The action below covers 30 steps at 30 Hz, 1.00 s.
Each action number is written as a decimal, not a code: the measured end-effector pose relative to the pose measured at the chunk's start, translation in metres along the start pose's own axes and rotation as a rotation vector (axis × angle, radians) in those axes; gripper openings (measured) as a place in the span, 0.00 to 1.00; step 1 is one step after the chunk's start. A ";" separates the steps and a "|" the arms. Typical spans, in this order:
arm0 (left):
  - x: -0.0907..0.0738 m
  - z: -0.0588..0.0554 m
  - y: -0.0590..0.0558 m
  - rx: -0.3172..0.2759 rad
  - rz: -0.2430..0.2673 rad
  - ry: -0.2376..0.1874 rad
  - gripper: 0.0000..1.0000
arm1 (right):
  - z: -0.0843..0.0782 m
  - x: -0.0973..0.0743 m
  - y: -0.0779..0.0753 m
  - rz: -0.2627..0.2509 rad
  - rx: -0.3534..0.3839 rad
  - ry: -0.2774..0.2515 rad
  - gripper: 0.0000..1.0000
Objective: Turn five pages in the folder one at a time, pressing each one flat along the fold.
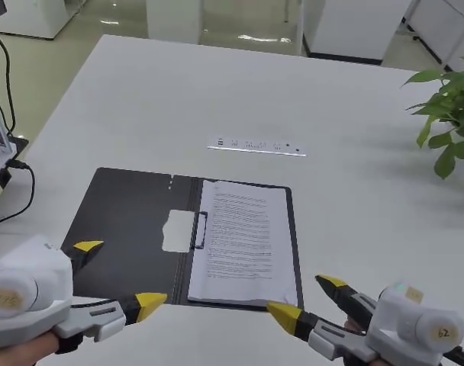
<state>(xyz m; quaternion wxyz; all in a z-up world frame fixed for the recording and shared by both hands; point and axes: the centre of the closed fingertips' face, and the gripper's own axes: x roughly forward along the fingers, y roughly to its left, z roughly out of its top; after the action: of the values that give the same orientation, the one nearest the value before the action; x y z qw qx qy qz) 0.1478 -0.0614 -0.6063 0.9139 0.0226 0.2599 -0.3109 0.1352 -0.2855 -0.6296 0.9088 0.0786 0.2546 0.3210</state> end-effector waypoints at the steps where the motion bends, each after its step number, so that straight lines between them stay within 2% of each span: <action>1: 0.000 -0.001 0.001 0.001 0.000 0.004 0.78 | 0.000 0.000 0.000 0.001 -0.001 0.001 0.70; 10: 0.001 -0.004 -0.001 0.003 -0.004 0.007 0.78 | -0.003 0.000 0.002 0.007 -0.007 0.008 0.70; 13: 0.006 -0.005 0.000 0.009 -0.012 0.013 0.78 | -0.003 -0.002 0.001 0.003 -0.002 0.004 0.70; 21: 0.018 0.003 -0.003 0.030 -0.025 0.008 0.78 | -0.007 -0.007 -0.004 -0.007 -0.002 0.013 0.70; 30: 0.043 0.012 -0.020 0.062 -0.084 0.011 0.76 | -0.011 -0.012 -0.006 -0.023 0.007 0.018 0.70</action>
<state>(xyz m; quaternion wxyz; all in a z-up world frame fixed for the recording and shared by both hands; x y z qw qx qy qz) 0.1707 -0.1036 -0.6143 0.8975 0.0416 0.2559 -0.3568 0.1245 -0.2977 -0.6357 0.9097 0.0759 0.2649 0.3105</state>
